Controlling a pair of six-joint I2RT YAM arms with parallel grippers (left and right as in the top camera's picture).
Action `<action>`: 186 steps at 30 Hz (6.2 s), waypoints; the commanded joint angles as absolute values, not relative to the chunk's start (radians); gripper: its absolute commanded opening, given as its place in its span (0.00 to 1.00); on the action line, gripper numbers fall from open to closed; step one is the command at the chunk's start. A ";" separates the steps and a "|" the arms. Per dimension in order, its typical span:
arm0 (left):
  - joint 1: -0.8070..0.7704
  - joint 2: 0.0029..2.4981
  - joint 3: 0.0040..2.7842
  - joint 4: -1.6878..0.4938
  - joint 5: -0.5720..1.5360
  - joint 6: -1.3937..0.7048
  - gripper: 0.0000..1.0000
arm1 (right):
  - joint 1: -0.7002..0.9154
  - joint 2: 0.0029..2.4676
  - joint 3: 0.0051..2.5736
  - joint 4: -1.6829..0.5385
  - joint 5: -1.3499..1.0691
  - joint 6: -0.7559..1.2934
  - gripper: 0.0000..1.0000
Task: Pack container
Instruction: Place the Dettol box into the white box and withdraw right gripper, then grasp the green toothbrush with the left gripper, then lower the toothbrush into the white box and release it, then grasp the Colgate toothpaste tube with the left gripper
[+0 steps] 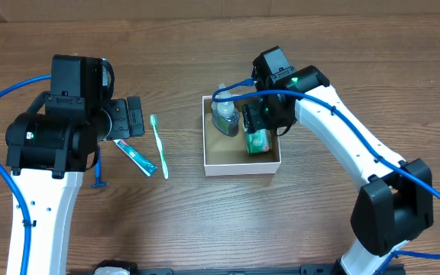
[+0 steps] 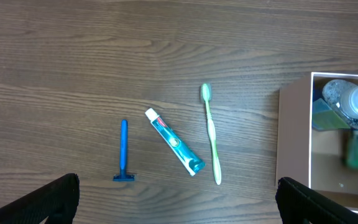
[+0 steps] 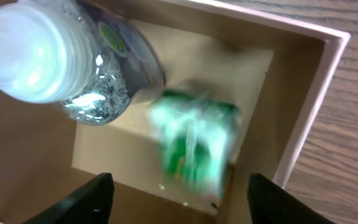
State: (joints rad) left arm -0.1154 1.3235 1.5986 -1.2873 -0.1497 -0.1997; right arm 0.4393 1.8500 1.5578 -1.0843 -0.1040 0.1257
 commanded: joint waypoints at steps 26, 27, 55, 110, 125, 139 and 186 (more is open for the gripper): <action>-0.123 1.716 1.583 -1.280 0.010 -0.395 1.00 | -0.157 1.484 1.557 -1.188 -0.054 0.281 1.00; -0.128 1.755 1.583 -1.275 0.022 -0.388 1.00 | -0.157 1.483 1.556 -1.188 -0.054 0.281 1.00; -0.157 2.138 1.491 -1.138 0.095 -0.364 0.91 | -0.158 1.483 1.556 -1.192 -0.054 0.281 1.00; -0.727 1.873 1.704 -1.036 -0.077 0.289 0.04 | -0.187 1.483 1.556 -1.193 -0.054 0.324 1.00; -0.734 1.956 1.803 -1.206 -0.102 0.159 0.94 | -0.187 1.483 1.557 -1.192 -0.054 0.314 1.00; -0.096 1.689 1.966 -1.570 -0.234 -0.722 1.00 | -0.187 1.483 1.556 -1.191 -0.054 0.292 1.00; 0.038 2.020 1.647 -1.190 -0.092 -0.491 0.04 | -0.187 1.483 1.556 -1.192 -0.055 0.292 1.00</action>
State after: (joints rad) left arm 0.0742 2.0430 1.5311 -1.1503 -0.0563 -0.5381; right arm -0.1837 1.4899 1.5574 -1.1973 -0.0490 0.2943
